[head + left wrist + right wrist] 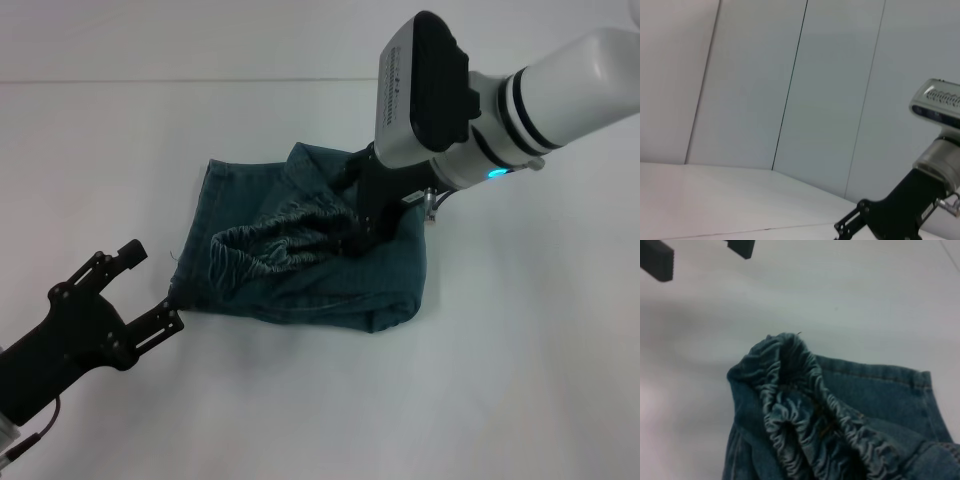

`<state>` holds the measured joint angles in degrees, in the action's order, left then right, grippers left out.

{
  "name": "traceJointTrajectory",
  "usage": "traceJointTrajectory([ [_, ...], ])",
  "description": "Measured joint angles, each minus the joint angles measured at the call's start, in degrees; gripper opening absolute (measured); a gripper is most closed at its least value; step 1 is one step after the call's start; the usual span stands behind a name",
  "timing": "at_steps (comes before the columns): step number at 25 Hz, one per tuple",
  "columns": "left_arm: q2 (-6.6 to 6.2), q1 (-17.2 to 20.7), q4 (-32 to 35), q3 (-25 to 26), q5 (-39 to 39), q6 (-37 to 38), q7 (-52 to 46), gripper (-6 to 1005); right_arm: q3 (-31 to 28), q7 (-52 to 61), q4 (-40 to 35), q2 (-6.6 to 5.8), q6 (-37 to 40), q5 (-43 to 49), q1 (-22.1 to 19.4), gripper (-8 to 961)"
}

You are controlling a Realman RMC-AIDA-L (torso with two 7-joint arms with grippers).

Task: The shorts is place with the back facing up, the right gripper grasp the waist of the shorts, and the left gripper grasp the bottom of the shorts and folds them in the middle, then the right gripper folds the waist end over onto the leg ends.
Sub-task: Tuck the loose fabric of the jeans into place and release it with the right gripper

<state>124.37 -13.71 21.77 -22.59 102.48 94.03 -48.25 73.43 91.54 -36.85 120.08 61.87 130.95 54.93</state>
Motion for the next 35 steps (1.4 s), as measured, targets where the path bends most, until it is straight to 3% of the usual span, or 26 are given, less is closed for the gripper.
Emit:
traceJointTrajectory([
  [12, -0.09, -0.36, -1.03, -0.09, 0.00, 0.38, 0.09, 861, 0.85, -5.80, 2.79, 0.11, -7.29, -4.58, 0.92, 832],
  [23, 0.00, -0.27, -1.21, -0.88, 0.00, 0.61, -0.01, 858, 0.80, -14.86, 6.73, 0.14, -11.76, -12.07, 5.11, 826],
  [35, 0.00, -0.30, -1.40, -0.79, -0.28, 0.62, 0.23, 858, 0.68, -22.86, 9.09, -0.16, -18.34, -20.60, 6.63, 826],
])
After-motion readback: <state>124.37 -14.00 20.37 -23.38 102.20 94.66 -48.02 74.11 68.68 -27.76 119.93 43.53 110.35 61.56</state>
